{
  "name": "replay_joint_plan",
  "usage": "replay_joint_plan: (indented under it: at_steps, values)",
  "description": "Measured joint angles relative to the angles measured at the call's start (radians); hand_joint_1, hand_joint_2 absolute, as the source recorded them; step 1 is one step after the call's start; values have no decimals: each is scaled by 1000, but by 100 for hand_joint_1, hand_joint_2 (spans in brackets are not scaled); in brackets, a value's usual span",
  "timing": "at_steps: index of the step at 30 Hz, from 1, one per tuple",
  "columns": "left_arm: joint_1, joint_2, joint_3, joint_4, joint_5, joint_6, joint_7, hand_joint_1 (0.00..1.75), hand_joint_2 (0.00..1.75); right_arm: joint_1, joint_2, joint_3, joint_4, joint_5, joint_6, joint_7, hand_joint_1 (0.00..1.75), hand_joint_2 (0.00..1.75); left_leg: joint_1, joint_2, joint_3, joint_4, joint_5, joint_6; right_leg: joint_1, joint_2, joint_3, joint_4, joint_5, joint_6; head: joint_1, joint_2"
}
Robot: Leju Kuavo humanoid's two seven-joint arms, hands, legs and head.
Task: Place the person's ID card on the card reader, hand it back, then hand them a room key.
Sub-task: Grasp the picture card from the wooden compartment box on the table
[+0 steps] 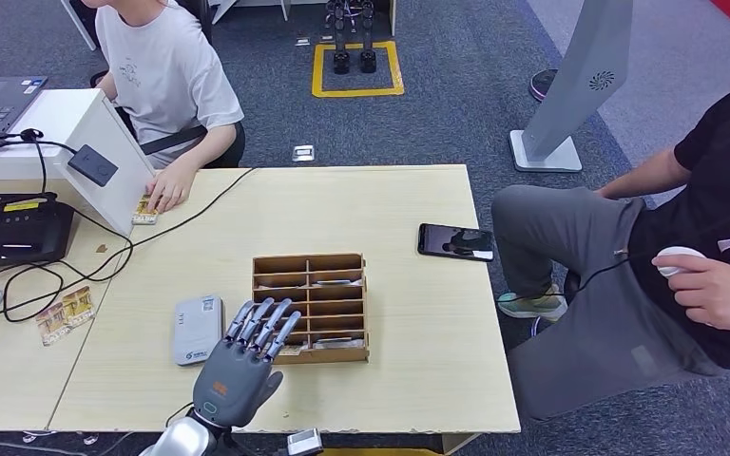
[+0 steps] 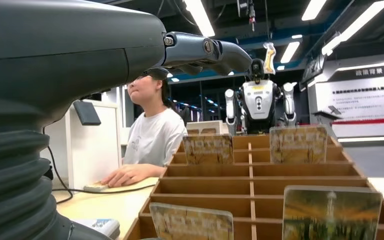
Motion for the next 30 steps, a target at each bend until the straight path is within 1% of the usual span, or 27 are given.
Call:
replay_joint_plan:
  at_steps: [15,30]
  values:
    - [-17,-2,0,87,2,-18,13,0,175,0,5,-26,-4,18,1,0,0,0,0,0,0,0,0,0,0,0,0,0,0,0,0,0]
    - [-24,-2,0,109,2,-18,13,0,175,0,7,-33,-5,20,1,0,0,0,0,0,0,0,0,0,0,0,0,0,0,0,0,0]
